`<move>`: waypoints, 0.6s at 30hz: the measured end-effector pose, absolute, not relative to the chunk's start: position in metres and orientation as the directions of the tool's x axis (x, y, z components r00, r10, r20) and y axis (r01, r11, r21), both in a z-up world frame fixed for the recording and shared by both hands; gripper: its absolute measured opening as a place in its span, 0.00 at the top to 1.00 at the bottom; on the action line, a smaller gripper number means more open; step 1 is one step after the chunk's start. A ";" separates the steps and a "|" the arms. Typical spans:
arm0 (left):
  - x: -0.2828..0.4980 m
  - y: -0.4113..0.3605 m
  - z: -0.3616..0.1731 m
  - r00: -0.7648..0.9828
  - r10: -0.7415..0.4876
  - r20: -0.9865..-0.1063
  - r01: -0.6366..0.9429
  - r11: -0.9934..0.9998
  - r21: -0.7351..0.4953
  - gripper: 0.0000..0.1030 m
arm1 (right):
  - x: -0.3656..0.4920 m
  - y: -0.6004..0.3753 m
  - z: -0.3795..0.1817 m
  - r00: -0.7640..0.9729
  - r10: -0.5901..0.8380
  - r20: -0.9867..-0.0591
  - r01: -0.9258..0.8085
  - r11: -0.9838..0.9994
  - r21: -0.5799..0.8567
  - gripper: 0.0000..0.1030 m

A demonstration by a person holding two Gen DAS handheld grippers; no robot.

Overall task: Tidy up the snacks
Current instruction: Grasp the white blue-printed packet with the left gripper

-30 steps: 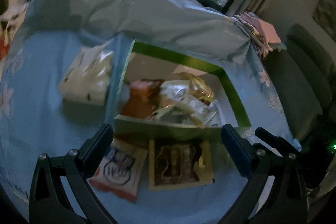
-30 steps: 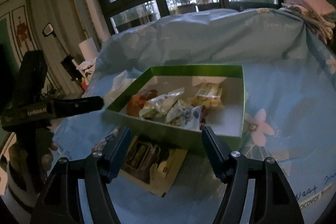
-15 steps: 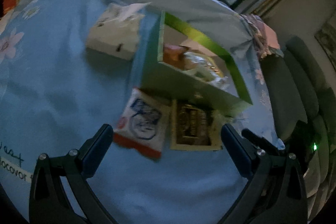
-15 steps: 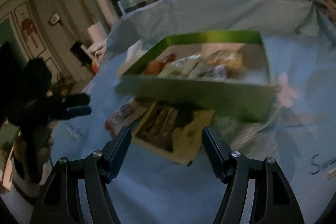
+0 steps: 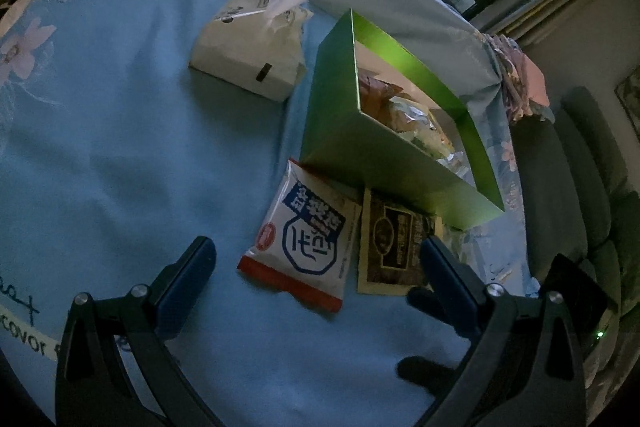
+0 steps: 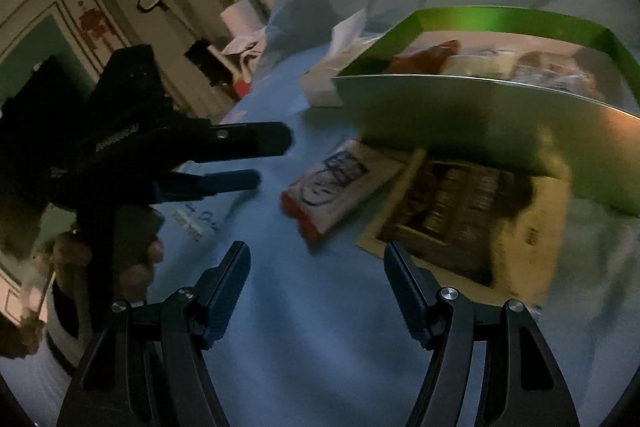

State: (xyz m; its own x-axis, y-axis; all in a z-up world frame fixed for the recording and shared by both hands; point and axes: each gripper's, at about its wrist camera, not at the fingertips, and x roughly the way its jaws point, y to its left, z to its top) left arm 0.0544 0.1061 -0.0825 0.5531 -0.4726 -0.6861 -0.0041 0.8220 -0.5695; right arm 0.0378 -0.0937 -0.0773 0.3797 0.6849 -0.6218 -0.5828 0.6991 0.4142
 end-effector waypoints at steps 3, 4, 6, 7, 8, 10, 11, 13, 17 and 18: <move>0.058 0.109 -0.087 0.546 -0.483 -0.685 -0.012 0.813 -0.583 0.05 | 0.045 -0.082 -0.080 0.360 0.698 -0.619 -0.588 0.685 0.430 0.32; 0.059 0.110 -0.089 0.543 -0.486 -0.685 -0.017 0.810 -0.587 0.06 | 0.046 -0.080 -0.081 0.354 0.702 -0.619 -0.588 0.681 0.436 0.32; 0.060 0.110 -0.090 0.540 -0.483 -0.689 -0.017 0.812 -0.583 0.09 | 0.051 -0.073 -0.083 0.337 0.715 -0.612 -0.590 0.667 0.455 0.32; 0.061 0.109 -0.090 0.538 -0.485 -0.689 -0.017 0.812 -0.584 0.10 | 0.052 -0.071 -0.084 0.335 0.716 -0.612 -0.590 0.666 0.456 0.32; 0.062 0.109 -0.091 0.537 -0.486 -0.690 -0.017 0.811 -0.585 0.11 | 0.053 -0.068 -0.085 0.334 0.712 -0.617 -0.590 0.669 0.452 0.32; 0.063 0.109 -0.092 0.535 -0.483 -0.693 -0.019 0.813 -0.581 0.13 | 0.057 -0.063 -0.087 0.326 0.713 -0.620 -0.590 0.666 0.456 0.35; 0.064 0.109 -0.093 0.533 -0.486 -0.693 -0.019 0.812 -0.584 0.16 | 0.058 -0.062 -0.088 0.322 0.714 -0.622 -0.591 0.664 0.457 0.36; 0.066 0.109 -0.095 0.527 -0.492 -0.693 -0.021 0.808 -0.589 0.23 | 0.063 -0.056 -0.089 0.320 0.704 -0.635 -0.587 0.673 0.450 0.37; 0.068 0.109 -0.099 0.520 -0.488 -0.701 -0.030 0.810 -0.586 0.25 | 0.070 -0.050 -0.096 0.316 0.679 -0.662 -0.565 0.695 0.444 0.39; 0.068 0.110 -0.099 0.521 -0.489 -0.700 -0.031 0.809 -0.588 0.25 | 0.073 -0.049 -0.097 0.312 0.680 -0.664 -0.557 0.697 0.452 0.40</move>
State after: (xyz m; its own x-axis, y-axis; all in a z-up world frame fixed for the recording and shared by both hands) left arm 0.0678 0.1096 -0.0989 0.5210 -0.4886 -0.6999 -0.0309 0.8086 -0.5875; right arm 0.0728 -0.0492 -0.0975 0.3121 0.6796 -0.6639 -0.5565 0.6971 0.4520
